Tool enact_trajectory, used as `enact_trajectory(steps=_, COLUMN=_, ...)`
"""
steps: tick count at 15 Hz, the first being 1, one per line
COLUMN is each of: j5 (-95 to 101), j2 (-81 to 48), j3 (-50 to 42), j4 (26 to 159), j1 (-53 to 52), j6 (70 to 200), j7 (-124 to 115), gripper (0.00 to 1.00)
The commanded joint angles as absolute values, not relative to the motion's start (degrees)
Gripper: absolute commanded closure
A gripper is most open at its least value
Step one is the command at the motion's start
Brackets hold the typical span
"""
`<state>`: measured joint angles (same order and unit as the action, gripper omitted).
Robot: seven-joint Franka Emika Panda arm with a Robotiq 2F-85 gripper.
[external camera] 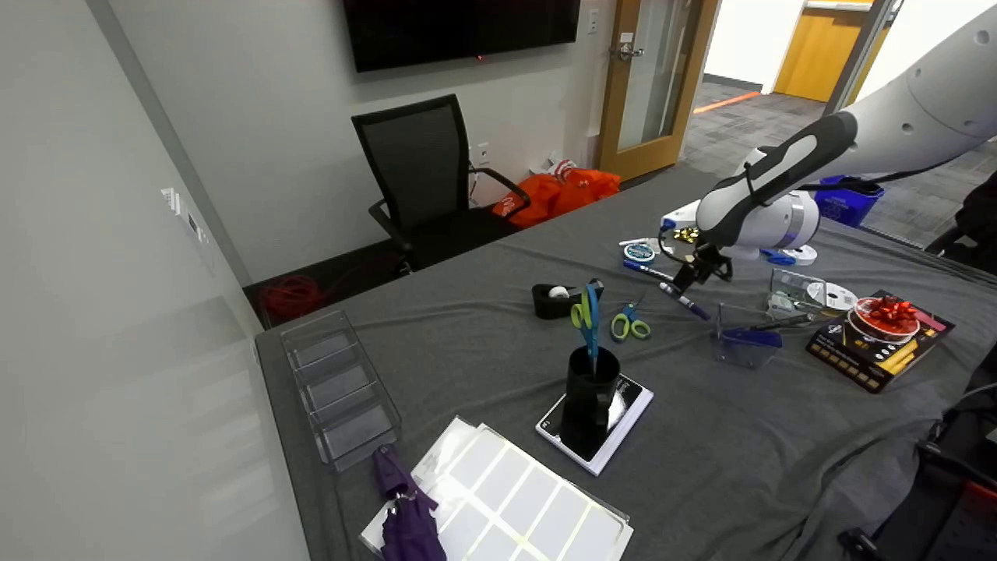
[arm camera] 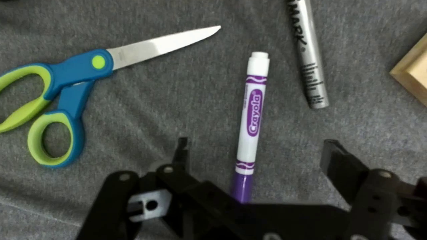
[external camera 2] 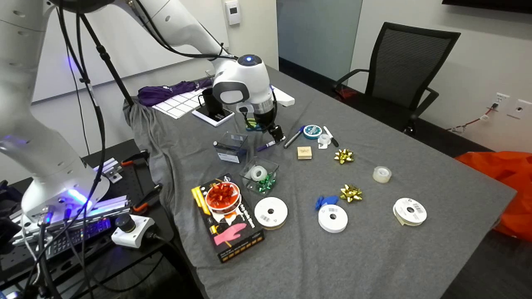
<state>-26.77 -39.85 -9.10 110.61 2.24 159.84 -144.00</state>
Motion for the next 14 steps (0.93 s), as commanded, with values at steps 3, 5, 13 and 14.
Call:
enact_trajectory(steps=3, j5=-26.82, j2=-39.8, j3=-7.62, j4=113.17, j1=3.4, j6=165.04, j7=-143.13, gripper=0.0)
enact_trajectory(steps=5, j5=-26.94, j2=-40.11, j3=-7.42, j4=113.38, j1=3.39, j6=166.01, j7=-143.2, gripper=0.0)
enact_trajectory(steps=13, j5=-27.32, j2=-42.06, j3=-6.71, j4=113.14, j1=3.29, j6=169.44, j7=-143.78, gripper=0.0)
enact_trajectory(steps=14, j5=-27.45, j2=-42.27, j3=-6.59, j4=113.14, j1=3.33, j6=169.56, j7=-143.92, gripper=0.0)
